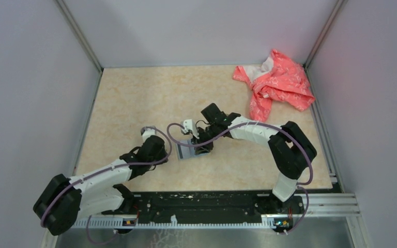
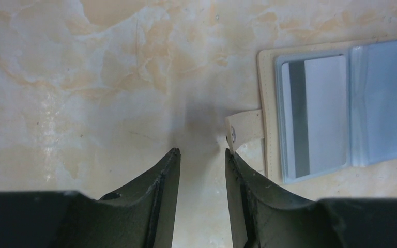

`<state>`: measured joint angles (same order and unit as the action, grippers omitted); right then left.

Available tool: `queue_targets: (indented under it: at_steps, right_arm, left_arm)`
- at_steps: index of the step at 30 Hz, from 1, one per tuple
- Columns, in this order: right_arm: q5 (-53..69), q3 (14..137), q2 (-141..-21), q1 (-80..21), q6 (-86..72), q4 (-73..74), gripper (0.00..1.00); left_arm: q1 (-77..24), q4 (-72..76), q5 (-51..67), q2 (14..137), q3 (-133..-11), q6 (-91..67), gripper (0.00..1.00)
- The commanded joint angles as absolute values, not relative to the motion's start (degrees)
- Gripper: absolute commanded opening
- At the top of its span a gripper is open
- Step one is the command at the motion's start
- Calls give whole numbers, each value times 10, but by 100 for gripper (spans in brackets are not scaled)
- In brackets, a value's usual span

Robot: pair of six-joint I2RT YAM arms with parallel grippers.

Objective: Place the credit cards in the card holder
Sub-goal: Close the card holder at the center of the board.

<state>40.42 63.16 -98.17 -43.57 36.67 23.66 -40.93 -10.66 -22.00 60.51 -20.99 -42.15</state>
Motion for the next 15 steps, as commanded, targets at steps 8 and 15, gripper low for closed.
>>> queue_targets:
  at_steps: [8, 15]
  right_arm:
    - [435, 670, -979, -404, 335, 237, 28]
    - [438, 696, -993, -402, 351, 282, 29]
  left_arm:
    - [-367, -4, -127, 630, -219, -400, 42]
    - [-366, -5, -49, 562, -191, -391, 37]
